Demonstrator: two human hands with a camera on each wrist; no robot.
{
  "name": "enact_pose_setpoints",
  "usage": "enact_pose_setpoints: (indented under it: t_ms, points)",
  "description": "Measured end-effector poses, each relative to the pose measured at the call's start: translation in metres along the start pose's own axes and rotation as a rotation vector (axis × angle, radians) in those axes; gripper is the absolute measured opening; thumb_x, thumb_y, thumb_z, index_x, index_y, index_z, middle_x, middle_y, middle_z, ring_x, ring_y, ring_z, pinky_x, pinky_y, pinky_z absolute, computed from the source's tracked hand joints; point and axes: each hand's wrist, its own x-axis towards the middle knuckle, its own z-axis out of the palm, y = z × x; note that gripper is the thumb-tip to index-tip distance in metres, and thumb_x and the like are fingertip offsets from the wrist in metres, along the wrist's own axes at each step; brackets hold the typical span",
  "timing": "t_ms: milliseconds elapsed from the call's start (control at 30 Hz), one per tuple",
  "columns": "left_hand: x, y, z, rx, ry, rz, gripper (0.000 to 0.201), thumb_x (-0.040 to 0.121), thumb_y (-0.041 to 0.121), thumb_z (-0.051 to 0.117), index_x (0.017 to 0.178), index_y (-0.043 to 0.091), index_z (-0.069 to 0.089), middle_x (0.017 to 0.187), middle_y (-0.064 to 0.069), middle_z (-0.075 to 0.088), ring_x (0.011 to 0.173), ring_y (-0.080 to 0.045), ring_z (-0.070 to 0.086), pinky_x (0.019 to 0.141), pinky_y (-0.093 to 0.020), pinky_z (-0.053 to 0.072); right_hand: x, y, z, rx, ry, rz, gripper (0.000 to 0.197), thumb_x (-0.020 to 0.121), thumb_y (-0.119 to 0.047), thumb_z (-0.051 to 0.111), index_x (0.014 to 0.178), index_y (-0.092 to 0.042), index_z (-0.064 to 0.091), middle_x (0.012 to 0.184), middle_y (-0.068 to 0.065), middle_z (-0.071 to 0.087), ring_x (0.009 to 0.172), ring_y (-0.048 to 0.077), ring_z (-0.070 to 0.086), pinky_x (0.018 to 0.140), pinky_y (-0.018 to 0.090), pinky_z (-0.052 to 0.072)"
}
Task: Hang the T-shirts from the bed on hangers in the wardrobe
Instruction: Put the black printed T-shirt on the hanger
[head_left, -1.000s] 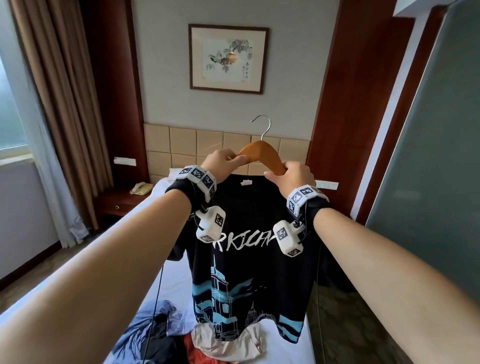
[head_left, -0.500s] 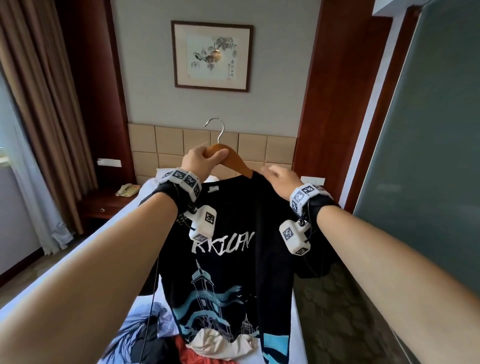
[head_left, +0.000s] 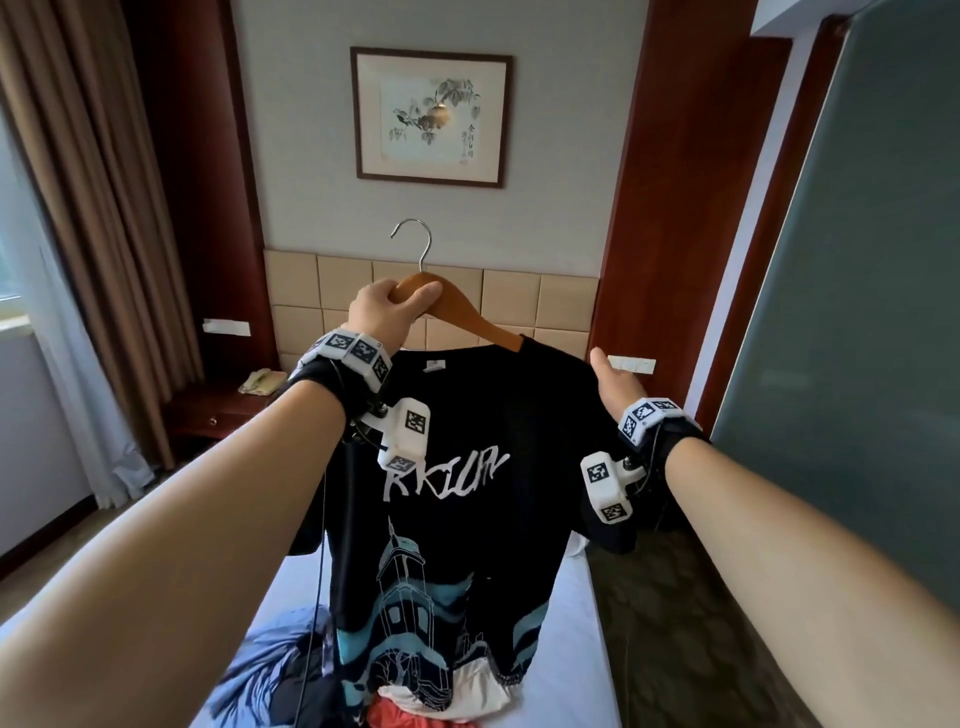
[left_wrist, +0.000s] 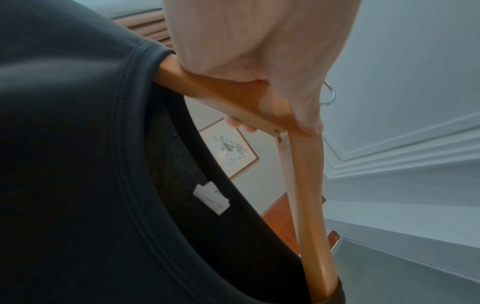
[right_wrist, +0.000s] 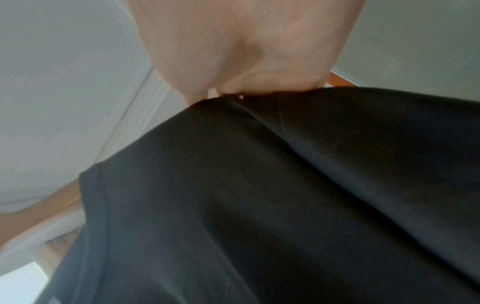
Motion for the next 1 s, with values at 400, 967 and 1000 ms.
enact_pose_setpoints:
  t_ms: [400, 967, 1000]
  points:
    - [-0.004, 0.001, 0.004, -0.015, -0.053, 0.003, 0.046, 0.084, 0.060, 0.065, 0.076, 0.016, 0.056, 0.071, -0.001, 0.058, 0.063, -0.016, 0.052, 0.062, -0.030, 0.041, -0.011, -0.006, -0.001, -0.092, 0.143, -0.146, 0.045, 0.101, -0.039, 0.033, 0.100, -0.011, 0.068, 0.110, 0.015, 0.068, 0.098, 0.033, 0.058, 0.083, 0.034, 0.039]
    - [0.020, -0.015, 0.007, -0.123, -0.180, 0.079, 0.053, 0.083, 0.060, 0.066, 0.093, 0.008, 0.065, 0.075, -0.003, 0.062, 0.066, -0.017, 0.056, 0.065, -0.033, 0.047, -0.053, -0.082, 0.065, -0.726, 0.240, -0.624, 0.025, 0.090, -0.054, 0.055, 0.098, -0.031, 0.059, 0.084, -0.012, 0.065, 0.085, 0.018, 0.062, 0.093, 0.039, 0.036]
    - [0.021, -0.018, 0.006, -0.134, -0.192, 0.084, 0.054, 0.083, 0.060, 0.066, 0.093, 0.007, 0.066, 0.075, -0.004, 0.063, 0.066, -0.017, 0.056, 0.065, -0.033, 0.047, -0.054, -0.085, 0.071, -0.714, 0.275, -0.646, 0.022, 0.090, -0.048, 0.056, 0.102, -0.030, 0.061, 0.085, -0.010, 0.066, 0.086, 0.020, 0.063, 0.093, 0.039, 0.037]
